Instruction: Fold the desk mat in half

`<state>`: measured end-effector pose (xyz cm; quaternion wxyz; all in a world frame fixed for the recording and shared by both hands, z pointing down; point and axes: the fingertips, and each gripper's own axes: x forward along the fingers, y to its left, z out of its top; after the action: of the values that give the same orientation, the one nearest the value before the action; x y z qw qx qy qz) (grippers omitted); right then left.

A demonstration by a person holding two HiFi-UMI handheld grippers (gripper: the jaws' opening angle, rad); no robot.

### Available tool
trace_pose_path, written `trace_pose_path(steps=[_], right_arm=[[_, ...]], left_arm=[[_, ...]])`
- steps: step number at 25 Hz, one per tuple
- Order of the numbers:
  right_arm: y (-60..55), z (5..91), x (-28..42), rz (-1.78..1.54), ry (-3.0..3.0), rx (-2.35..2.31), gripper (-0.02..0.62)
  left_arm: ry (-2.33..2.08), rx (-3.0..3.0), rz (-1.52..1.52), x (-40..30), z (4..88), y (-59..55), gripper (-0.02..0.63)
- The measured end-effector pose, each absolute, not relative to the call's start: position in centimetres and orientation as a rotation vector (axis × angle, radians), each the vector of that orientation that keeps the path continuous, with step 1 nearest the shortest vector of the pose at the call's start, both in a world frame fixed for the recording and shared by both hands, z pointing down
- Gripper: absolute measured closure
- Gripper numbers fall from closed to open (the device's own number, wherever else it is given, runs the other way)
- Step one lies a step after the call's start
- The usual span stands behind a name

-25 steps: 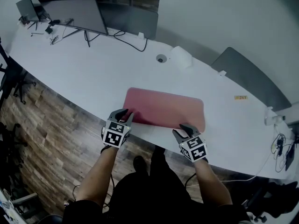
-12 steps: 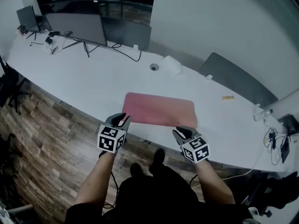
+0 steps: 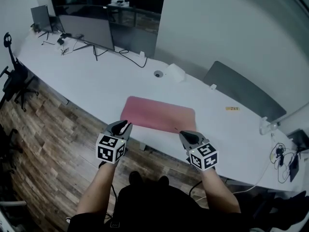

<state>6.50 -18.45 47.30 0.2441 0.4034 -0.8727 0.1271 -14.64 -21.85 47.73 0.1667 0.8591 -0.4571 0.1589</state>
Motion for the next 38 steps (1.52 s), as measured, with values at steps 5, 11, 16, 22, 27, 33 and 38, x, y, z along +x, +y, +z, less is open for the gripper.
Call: trace_pose_path(steps=[5,11,16,22,27,33,38], right_arm=[[-16.1,46.1,10.8,0.333,-2.448,1.07,0.592],[-13.6,45.0,16.9,0.345,-2.511,1.065,0.592],[-12.6,44.4,20.4,0.329,-2.542,1.071,0.592],[-12.0,42.4,23.3,0.298,-2.577,1.135,0.592],[-12.5,41.2,24.0,0.303,-2.587,1.168,0.594],[-15.0,36.9,19.9,0.246,-2.691,1.206,0.594],[-15.5,33.5,16.5,0.15,-2.739,1.215,0.594]], left_arm=[[-1.35,2.434,0.445,-10.7,46.3,-19.8,0.529],[-1.388,2.427,0.41,-5.4,44.2,-17.7,0.532],[-1.4,2.439,0.379,-2.1,42.6,-15.9,0.532],[-1.458,2.442,0.354,-1.6,41.0,-15.9,0.54],[-1.486,2.491,0.333,-2.4,38.7,-16.0,0.551],[-1.515,2.52,0.338,-5.8,37.4,-15.3,0.551],[-1.542,2.503,0.28,-9.4,36.4,-15.5,0.551]])
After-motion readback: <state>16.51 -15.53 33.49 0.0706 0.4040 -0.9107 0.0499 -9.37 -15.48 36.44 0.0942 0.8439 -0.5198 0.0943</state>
